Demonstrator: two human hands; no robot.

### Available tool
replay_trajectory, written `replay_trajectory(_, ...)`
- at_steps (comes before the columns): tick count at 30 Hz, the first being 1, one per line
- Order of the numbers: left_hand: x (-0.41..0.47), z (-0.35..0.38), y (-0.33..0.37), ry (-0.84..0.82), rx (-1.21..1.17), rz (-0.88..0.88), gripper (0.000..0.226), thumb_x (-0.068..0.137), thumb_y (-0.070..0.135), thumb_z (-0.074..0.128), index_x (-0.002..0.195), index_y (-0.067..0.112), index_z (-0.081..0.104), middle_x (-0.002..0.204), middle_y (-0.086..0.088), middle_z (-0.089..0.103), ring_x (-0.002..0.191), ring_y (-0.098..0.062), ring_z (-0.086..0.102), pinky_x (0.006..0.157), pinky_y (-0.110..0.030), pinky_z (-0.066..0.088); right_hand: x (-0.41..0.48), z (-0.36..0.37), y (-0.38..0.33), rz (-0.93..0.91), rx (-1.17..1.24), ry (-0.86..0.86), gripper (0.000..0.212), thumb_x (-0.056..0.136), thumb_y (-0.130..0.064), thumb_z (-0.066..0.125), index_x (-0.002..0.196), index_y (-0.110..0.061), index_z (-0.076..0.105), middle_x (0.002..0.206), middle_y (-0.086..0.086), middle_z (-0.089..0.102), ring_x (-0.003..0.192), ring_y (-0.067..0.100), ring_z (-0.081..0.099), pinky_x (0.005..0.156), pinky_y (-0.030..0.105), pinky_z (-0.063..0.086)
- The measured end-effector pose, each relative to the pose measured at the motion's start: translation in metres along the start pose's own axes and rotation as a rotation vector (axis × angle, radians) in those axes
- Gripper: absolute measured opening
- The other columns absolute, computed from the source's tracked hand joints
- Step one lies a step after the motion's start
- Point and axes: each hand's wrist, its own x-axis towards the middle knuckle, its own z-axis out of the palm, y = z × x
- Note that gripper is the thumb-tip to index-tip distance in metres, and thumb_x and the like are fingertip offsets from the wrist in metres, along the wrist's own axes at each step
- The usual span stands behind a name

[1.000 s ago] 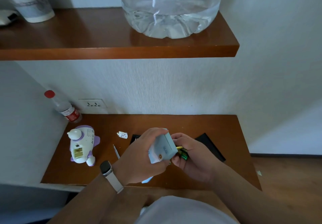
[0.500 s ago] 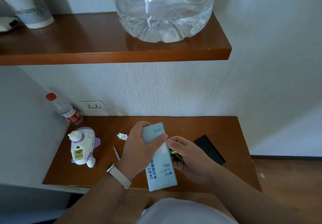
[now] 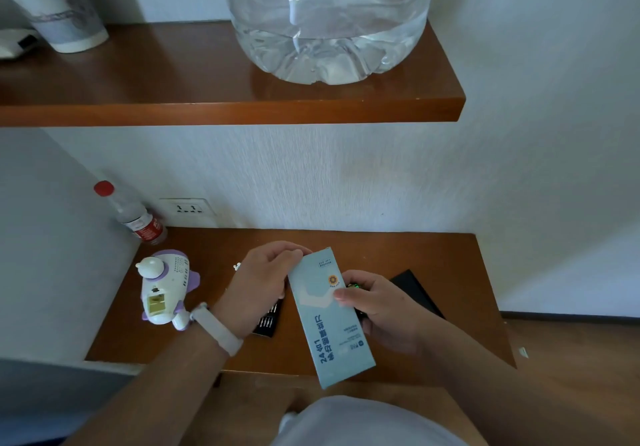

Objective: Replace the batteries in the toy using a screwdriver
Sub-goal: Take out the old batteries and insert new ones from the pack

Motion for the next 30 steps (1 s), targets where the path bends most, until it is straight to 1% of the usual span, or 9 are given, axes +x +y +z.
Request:
replay_trajectory(3,0.015,-0.019,0.012,-0.254,0.133,-0.031,0.028,0.099,0.016,0.052,0.090,0.022,0.077,0.071,0.006,0.070,0.058,-0.002,0.054,0.060,-0.025,0.042,0.003,-0.011,-0.002,0.010,-0.086,-0.051,0.006,0.098,-0.009,0.054,0.096,-0.006,0.059,0.101,0.010,0.073,0.093,0.025,0.068,0.071,0.028,0.051)
replay_trajectory(5,0.025,-0.028,0.021,-0.398,0.213,-0.025,0.024,0.098,0.015,0.055,0.094,0.021,0.078,0.074,0.005,0.071,0.058,-0.001,0.055,0.062,-0.024,0.042,0.004,-0.016,-0.005,0.014,-0.149,-0.081,0.007,0.097,-0.012,0.056,0.100,-0.006,0.059,0.107,0.012,0.072,0.096,0.027,0.067,0.074,0.030,0.051)
replay_trajectory(8,0.034,-0.034,0.035,-0.507,0.336,0.003,0.018,0.096,0.015,0.060,0.099,0.021,0.077,0.081,0.003,0.073,0.065,-0.002,0.059,0.062,-0.023,0.045,0.004,-0.022,-0.008,0.013,-0.191,-0.114,0.012,0.092,-0.015,0.059,0.100,-0.006,0.058,0.111,0.014,0.070,0.095,0.026,0.068,0.069,0.026,0.051)
replay_trajectory(13,0.037,-0.032,0.047,-0.616,0.479,0.070,0.022,0.094,0.014,0.063,0.111,0.027,0.071,0.097,0.008,0.076,0.089,-0.009,0.072,0.070,-0.021,0.055,-0.002,-0.031,-0.012,-0.016,-0.260,-0.137,0.012,0.088,-0.021,0.063,0.092,-0.010,0.059,0.115,0.022,0.067,0.096,0.028,0.069,0.075,0.032,0.053)
replay_trajectory(17,0.036,-0.026,0.041,-0.625,0.370,0.143,0.030,0.091,0.007,0.067,0.119,0.020,0.069,0.099,0.000,0.076,0.095,-0.017,0.073,0.077,-0.028,0.060,-0.007,-0.035,-0.010,-0.039,-0.285,-0.141,0.017,0.088,-0.023,0.063,0.095,-0.008,0.058,0.115,0.024,0.065,0.094,0.028,0.070,0.075,0.033,0.054)
replay_trajectory(21,0.033,-0.020,0.034,-0.602,0.421,0.235,0.031,0.090,0.010,0.069,0.118,0.023,0.069,0.097,0.003,0.077,0.094,-0.016,0.073,0.084,-0.035,0.060,-0.011,-0.036,-0.007,-0.049,-0.266,-0.129,0.017,0.087,-0.022,0.063,0.094,-0.007,0.058,0.114,0.027,0.065,0.090,0.026,0.070,0.071,0.030,0.054)
replay_trajectory(24,0.030,-0.016,0.031,-0.545,0.400,0.250,0.039,0.082,0.009,0.055,0.111,0.030,0.071,0.091,0.009,0.076,0.090,-0.029,0.071,0.073,-0.036,0.056,-0.013,-0.034,-0.006,-0.053,-0.272,-0.136,0.013,0.087,-0.022,0.063,0.092,-0.010,0.060,0.113,0.025,0.066,0.090,0.026,0.069,0.070,0.029,0.054)
replay_trajectory(26,0.030,-0.016,0.025,-0.498,0.337,0.239,0.046,0.077,0.010,0.047,0.106,0.034,0.072,0.086,0.004,0.074,0.088,-0.038,0.067,0.065,-0.040,0.049,-0.014,-0.033,-0.005,-0.056,-0.275,-0.145,0.014,0.088,-0.021,0.063,0.093,-0.009,0.060,0.115,0.027,0.064,0.090,0.027,0.069,0.069,0.029,0.054)
replay_trajectory(30,0.024,-0.006,0.010,-0.302,0.088,0.181,0.041,0.082,0.001,0.047,0.092,0.027,0.076,0.072,0.003,0.069,0.066,-0.019,0.062,0.061,-0.030,0.046,-0.015,-0.033,-0.005,-0.056,-0.231,-0.142,0.010,0.088,-0.020,0.063,0.091,-0.011,0.060,0.115,0.027,0.065,0.091,0.029,0.070,0.069,0.030,0.055)
